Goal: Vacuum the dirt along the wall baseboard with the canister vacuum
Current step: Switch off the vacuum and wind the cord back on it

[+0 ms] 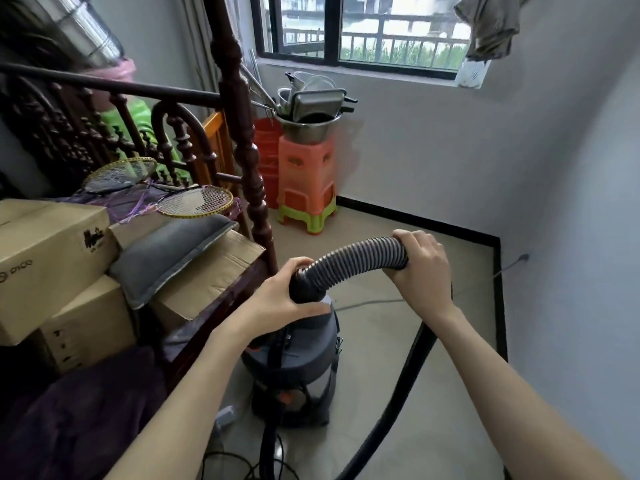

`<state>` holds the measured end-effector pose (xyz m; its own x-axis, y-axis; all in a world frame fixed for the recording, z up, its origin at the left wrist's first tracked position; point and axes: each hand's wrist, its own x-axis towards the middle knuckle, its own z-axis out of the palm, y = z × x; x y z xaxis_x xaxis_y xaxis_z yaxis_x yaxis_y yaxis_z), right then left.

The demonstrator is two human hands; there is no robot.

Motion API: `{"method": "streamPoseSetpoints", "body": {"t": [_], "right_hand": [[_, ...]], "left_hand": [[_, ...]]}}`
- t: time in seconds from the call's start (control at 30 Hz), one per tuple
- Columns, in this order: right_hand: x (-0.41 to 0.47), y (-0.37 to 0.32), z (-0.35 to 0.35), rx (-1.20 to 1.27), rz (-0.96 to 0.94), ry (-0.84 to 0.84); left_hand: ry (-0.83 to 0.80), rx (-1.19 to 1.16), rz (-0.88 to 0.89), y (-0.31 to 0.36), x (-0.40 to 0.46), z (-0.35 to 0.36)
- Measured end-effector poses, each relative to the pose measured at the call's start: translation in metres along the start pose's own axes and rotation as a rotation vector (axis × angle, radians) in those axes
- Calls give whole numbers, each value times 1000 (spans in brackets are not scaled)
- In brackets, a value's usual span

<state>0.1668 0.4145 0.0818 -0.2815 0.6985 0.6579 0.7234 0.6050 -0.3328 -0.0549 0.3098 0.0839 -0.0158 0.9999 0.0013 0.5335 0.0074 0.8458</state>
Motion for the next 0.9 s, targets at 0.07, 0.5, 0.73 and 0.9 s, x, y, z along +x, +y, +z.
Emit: {"method": "streamPoseSetpoints", "body": {"t": [0.07,0.5,0.73,0.9], "right_hand": [[4,-10,-12,-31,-123,31],[-48,18,-11,430,499,-206],[-42,9,8,339,480,-158],[-22,-9,17,-51,283,-104]], "left_hand": [[41,25,52,17,-2,9],[365,-417,81,27,-40,3],[335,-554,-86,-26,-53,-6],[186,-389,-216,-83,-56,1]]}}
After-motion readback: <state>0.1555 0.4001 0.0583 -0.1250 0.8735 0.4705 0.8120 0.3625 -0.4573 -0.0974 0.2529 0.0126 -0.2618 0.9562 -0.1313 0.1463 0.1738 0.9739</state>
